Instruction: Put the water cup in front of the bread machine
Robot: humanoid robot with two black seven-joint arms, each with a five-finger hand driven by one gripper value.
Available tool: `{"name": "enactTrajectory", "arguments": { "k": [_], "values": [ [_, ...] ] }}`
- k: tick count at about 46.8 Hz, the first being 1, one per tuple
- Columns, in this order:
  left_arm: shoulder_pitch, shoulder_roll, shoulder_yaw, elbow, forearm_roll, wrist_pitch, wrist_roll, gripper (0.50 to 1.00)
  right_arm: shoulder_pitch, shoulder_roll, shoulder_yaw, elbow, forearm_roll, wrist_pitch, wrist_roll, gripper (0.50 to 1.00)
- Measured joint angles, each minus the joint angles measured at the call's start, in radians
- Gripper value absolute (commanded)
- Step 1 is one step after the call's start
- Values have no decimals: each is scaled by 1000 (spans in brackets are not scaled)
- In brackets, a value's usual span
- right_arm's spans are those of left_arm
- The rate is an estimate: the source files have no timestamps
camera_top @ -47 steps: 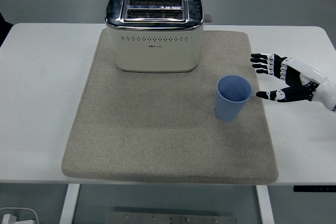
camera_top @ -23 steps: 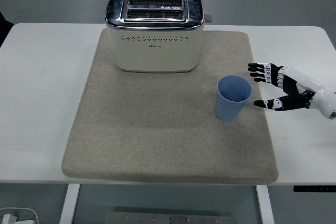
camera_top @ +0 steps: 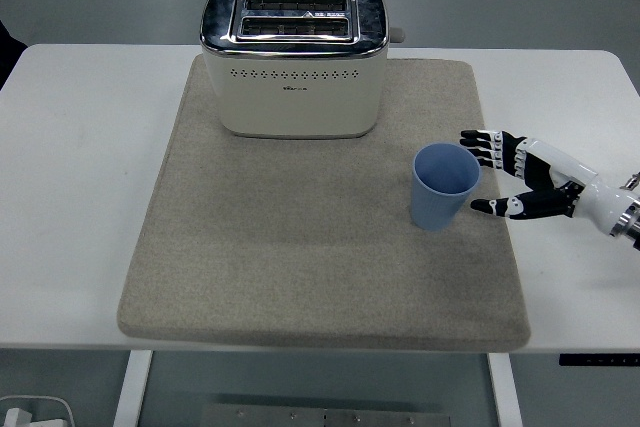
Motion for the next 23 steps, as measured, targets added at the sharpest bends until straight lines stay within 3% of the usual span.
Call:
{"name": "enactTrajectory", "arguments": {
  "k": [23],
  "values": [
    [0, 0, 0, 0, 0, 0, 1, 1000, -27, 48, 2, -2, -2, -1, 0, 928]
  ]
}}
